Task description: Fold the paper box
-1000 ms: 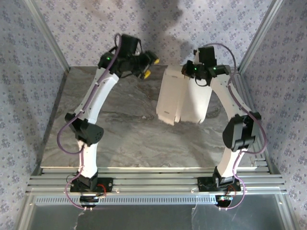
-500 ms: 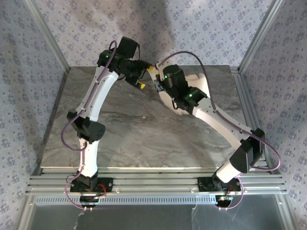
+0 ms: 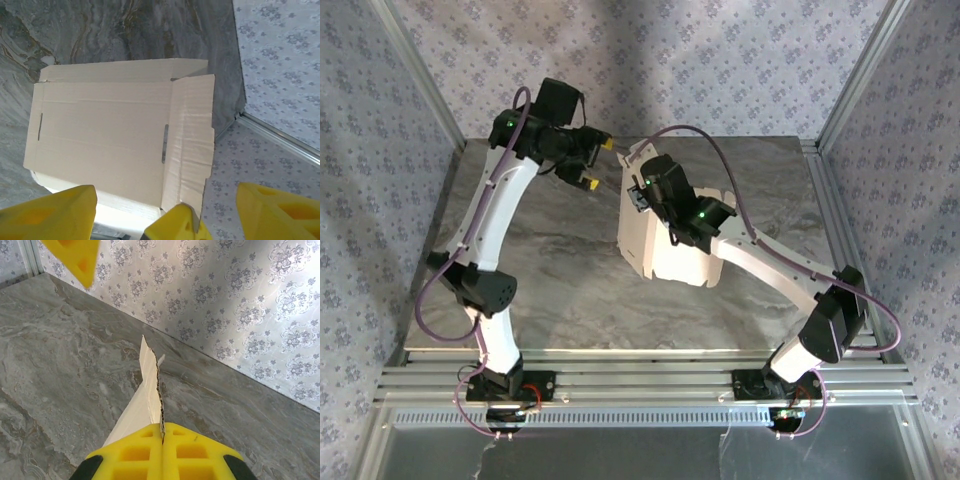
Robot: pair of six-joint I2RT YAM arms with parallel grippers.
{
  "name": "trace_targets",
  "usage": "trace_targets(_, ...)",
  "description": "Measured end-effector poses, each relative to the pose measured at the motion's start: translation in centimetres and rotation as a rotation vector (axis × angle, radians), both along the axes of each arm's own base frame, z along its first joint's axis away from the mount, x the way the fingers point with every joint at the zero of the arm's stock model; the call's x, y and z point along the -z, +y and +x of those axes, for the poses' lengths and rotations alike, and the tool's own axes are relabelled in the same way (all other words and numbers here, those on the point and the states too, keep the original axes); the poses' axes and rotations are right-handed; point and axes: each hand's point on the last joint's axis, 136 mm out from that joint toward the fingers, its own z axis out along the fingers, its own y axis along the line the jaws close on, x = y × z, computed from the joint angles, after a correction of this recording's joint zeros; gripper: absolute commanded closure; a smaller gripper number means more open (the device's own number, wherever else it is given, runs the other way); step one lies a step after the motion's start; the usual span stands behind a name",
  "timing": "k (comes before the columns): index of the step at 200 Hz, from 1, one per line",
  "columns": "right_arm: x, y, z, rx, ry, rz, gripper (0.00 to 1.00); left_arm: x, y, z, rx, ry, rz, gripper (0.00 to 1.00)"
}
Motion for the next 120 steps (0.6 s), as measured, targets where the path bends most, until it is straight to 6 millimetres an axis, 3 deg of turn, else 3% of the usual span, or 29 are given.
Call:
trace_targets(79, -0.2, 2.6, -1.8, -0.073, -0.025, -0.045, 1.00, 2.9, -3.3, 2.6, 0.090, 0.032, 0.010, 0.30)
trace_targets(120, -0.6, 2.6, -1.8, -0.071, -0.046, -0.065, 1.00, 4.1, -3.6, 1.4, 0.159, 0.063, 0.063, 0.40)
